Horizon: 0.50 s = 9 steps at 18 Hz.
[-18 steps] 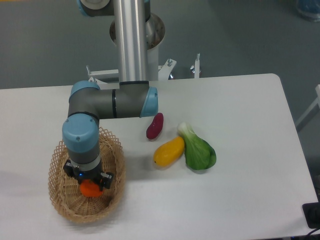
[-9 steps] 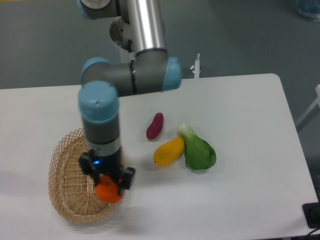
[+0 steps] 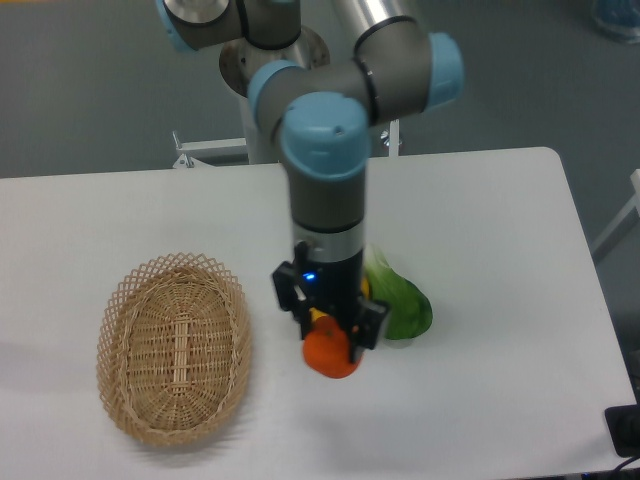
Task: Pick up the orange from the basket
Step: 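Lift the orange out of the basket and carry it toward the yellow pepper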
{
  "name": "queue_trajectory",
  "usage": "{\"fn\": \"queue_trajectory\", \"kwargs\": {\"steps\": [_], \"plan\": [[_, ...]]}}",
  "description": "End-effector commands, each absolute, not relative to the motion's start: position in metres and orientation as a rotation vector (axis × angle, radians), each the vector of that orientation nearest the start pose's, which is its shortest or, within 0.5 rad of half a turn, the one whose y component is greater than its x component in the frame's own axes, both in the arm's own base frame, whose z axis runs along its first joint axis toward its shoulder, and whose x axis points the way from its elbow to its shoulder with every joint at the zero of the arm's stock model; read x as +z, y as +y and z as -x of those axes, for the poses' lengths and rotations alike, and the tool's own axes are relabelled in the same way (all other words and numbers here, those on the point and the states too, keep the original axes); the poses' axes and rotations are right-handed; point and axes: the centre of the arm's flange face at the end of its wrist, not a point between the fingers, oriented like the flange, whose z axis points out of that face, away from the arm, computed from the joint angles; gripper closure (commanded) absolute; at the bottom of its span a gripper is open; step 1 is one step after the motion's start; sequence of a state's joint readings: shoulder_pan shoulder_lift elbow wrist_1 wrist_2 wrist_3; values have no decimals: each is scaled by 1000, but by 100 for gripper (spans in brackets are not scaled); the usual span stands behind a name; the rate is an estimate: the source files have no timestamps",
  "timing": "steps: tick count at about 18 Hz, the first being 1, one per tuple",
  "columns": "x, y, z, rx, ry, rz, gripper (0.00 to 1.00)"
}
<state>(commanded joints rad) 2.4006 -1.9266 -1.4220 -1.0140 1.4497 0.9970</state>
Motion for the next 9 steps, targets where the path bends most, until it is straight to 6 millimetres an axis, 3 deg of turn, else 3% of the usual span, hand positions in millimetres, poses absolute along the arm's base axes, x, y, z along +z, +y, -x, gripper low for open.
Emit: {"fn": "queue_trajectory", "kwargs": {"steps": [9], "plan": [[420,548,388,287,276,2811,40]]}}
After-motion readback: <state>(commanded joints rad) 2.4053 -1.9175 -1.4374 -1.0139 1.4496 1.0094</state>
